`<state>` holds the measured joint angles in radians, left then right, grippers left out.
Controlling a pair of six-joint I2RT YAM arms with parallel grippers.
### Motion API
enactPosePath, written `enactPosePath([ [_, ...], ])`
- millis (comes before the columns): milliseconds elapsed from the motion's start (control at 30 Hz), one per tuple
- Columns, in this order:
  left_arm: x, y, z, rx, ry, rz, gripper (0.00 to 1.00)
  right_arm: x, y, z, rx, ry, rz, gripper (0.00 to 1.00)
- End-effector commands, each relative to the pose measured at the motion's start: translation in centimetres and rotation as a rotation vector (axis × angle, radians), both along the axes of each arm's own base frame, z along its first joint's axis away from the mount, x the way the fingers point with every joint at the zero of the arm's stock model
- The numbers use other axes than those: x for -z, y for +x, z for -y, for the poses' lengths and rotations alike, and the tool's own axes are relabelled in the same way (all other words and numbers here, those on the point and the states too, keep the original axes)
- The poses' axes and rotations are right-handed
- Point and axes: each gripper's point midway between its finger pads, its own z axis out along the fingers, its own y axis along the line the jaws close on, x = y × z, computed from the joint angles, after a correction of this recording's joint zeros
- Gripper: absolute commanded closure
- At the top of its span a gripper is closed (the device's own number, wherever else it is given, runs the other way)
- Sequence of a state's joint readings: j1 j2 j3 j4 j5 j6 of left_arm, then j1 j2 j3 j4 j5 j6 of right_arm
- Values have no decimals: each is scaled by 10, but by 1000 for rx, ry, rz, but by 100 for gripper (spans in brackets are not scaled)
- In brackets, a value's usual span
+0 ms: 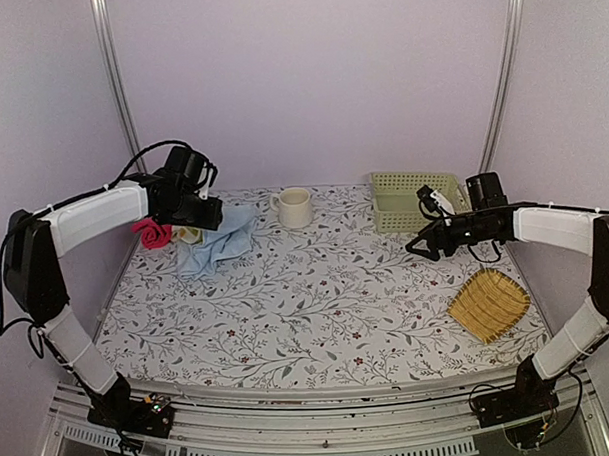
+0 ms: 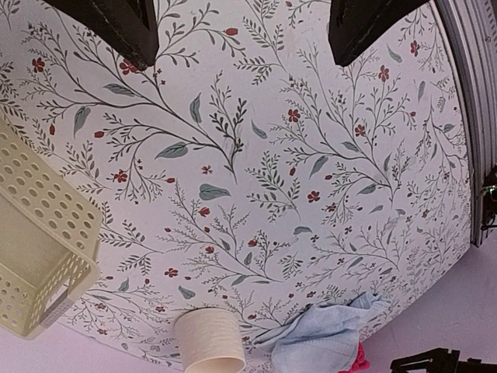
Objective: Roll the towels
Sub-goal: Pick up the towel from the towel pile.
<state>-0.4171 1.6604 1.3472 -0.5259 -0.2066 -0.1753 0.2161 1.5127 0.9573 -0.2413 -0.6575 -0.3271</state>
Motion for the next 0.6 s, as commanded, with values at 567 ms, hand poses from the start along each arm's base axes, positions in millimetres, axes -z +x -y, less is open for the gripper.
enactPosePath([
  [567, 54, 85, -42, -224, 11, -171, 58, -8, -14, -15, -141, 26, 91, 25],
])
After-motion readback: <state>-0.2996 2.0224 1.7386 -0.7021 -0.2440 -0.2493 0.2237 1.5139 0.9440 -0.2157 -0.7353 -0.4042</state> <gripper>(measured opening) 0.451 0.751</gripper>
